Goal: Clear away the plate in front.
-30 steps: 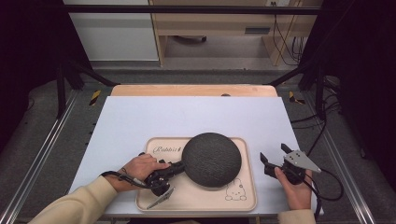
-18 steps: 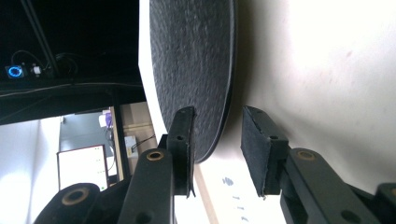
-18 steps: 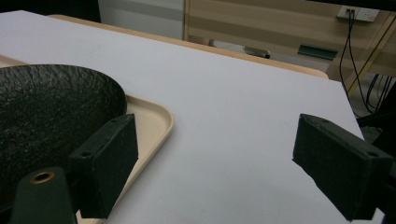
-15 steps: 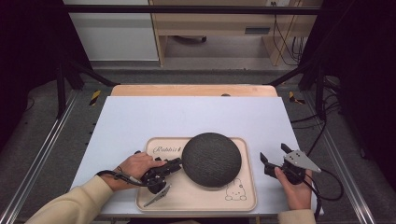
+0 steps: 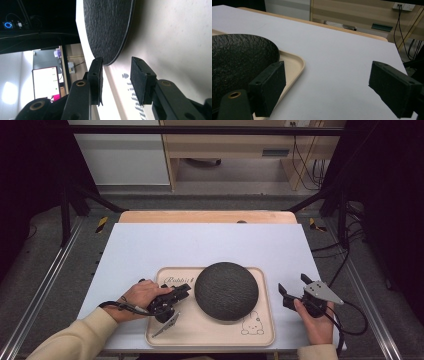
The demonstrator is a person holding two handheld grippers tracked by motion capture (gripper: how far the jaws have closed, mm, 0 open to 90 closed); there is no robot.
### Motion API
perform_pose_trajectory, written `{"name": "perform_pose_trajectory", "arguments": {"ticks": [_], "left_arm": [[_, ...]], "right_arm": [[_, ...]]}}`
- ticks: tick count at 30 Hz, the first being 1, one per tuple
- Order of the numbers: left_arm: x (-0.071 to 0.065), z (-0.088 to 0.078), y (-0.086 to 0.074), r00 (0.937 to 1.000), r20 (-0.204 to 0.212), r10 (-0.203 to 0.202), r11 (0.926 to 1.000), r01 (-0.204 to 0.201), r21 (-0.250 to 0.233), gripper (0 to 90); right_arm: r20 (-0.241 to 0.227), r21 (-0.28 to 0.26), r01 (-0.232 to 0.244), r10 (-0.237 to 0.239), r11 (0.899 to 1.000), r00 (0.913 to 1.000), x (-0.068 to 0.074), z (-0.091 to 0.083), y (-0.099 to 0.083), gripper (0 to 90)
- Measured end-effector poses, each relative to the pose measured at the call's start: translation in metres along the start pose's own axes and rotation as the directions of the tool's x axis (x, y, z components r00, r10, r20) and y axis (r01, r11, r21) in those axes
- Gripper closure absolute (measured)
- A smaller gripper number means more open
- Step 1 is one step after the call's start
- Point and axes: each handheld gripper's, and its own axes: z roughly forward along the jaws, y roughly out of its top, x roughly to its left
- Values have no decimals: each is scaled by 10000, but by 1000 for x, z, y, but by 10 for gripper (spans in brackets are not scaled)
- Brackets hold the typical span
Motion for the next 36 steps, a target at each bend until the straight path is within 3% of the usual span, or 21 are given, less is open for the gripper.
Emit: {"name": "perform_pose_trajectory", "arguments": {"ticks": [5,12,14,15,18,21,22,25,26,27,28,29,30,32,33,34,36], "left_arm": [[4,0,-4,9997,-136,-178,9998,180,128,602],[14,-1,-16,9964,-587,-605,9951,648,749,495],[16,0,-19,9964,-542,-649,9940,694,849,469],[19,-2,-24,9970,-614,-461,9907,536,1254,465],[22,-3,-29,9970,-665,-387,9882,481,1455,448],[28,-6,-40,9945,-916,-510,9791,678,1916,433],[28,-6,-40,9945,-916,-510,9791,678,1916,430],[33,-9,-47,9902,-1160,-774,9678,1026,2297,414],[38,-11,-51,9844,-1296,-1187,9539,1493,2603,386],[38,-11,-51,9844,-1296,-1187,9539,1493,2603,376],[40,-11,-54,9839,-1327,-1200,9492,1529,2750,376],[41,-13,-58,9774,-1460,-1526,9375,1899,2916,360],[41,-13,-60,9755,-1508,-1604,9315,2002,3037,350],[41,-12,-61,9752,-1515,-1615,9295,2019,3086,331],[41,-12,-64,9733,-1542,-1699,9223,2121,3231,325],[41,-12,-64,9733,-1542,-1699,9223,2121,3231,323],[42,-12,-66,9688,-1573,-1916,9125,2348,3349,314]], "right_arm": [[-1,11,23,-23,10000,10000,0,0,0,139],[8,40,38,-38,10000,10000,1,0,0,138],[26,19,46,-46,10000,10000,1,0,0,138],[25,16,62,-63,10000,10000,0,0,0,138],[14,-9,16,-16,10000,10000,1,0,0,137],[4,31,44,-44,10000,10000,0,0,0,137],[4,31,44,-44,10000,10000,0,0,0,137],[43,-38,-23,23,10000,10000,0,0,0,136],[42,-23,-78,78,10000,10000,-1,0,0,133],[42,-23,-78,78,10000,10000,-1,0,0,133],[41,-30,-86,86,10000,10000,-1,0,0,132],[23,-41,-39,39,10000,10000,-1,1,0,130],[8,-65,-12,12,10000,10000,-1,1,0,130],[11,-64,-14,14,10000,10000,-1,1,1,128],[12,-70,-4,4,10000,10000,-1,1,0,122],[12,-70,-4,4,10000,10000,-1,1,0,122],[8,-38,-29,29,10000,10000,-2,1,0,117]]}}
